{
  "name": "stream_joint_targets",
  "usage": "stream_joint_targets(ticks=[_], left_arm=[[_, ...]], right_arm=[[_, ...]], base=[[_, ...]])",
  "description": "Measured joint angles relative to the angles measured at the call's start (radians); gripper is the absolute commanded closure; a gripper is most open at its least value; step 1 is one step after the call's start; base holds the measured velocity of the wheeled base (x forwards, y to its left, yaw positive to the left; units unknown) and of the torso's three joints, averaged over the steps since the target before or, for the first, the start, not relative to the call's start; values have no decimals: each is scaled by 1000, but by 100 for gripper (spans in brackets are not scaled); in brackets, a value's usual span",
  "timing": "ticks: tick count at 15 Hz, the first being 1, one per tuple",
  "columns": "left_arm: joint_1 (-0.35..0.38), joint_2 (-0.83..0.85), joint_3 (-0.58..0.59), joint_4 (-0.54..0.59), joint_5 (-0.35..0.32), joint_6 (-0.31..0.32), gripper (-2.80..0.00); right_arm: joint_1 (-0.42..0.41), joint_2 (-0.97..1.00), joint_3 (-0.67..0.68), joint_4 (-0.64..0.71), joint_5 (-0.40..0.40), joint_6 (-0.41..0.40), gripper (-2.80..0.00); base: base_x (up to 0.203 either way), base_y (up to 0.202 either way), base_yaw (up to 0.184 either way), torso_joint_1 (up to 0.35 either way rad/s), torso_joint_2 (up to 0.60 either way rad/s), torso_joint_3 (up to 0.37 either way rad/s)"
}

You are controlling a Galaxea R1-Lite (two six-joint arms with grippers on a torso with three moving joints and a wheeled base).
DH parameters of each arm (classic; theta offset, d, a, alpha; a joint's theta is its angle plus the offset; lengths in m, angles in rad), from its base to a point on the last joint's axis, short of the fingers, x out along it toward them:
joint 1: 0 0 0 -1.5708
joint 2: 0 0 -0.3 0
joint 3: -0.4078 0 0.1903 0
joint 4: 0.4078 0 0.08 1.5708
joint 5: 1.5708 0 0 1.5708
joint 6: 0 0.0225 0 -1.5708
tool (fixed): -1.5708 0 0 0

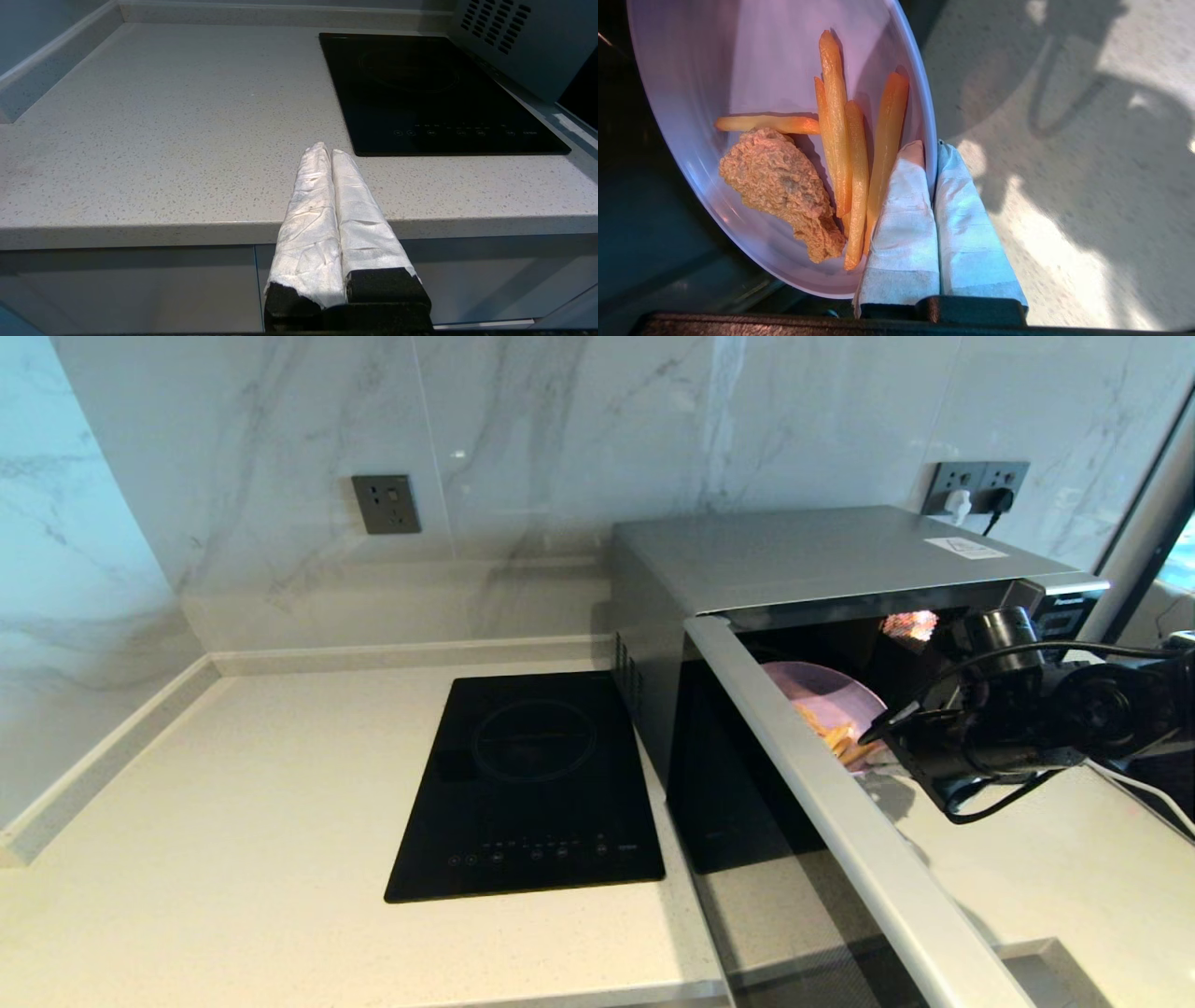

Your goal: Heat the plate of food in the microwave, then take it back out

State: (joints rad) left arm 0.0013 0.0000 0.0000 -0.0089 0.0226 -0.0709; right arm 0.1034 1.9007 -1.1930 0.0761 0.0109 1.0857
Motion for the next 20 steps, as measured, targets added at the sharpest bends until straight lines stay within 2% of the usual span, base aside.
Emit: stream_joint_targets(ticks=[3, 7, 11, 14, 20], left_arm=[[0, 0, 0, 0, 0, 0, 0], [0, 0, 0, 0, 0, 0, 0], [0, 0, 0, 0, 0, 0, 0], [0, 0, 0, 0, 0, -1, 0], [0, 0, 0, 0, 0, 0, 0]], right_arm=[[-1, -56, 61, 56, -17, -8, 0], [-12, -146, 175, 66, -22, -38, 0], [-58, -275, 292, 68, -22, -69, 0], [-136, -362, 382, 70, -23, -104, 0], [-353, -426, 494, 64, -22, -171, 0]], base=[[0, 0, 0, 0, 0, 0], [0, 0, 0, 0, 0, 0], [0, 0, 0, 0, 0, 0], [0, 0, 0, 0, 0, 0], [0, 0, 0, 0, 0, 0]])
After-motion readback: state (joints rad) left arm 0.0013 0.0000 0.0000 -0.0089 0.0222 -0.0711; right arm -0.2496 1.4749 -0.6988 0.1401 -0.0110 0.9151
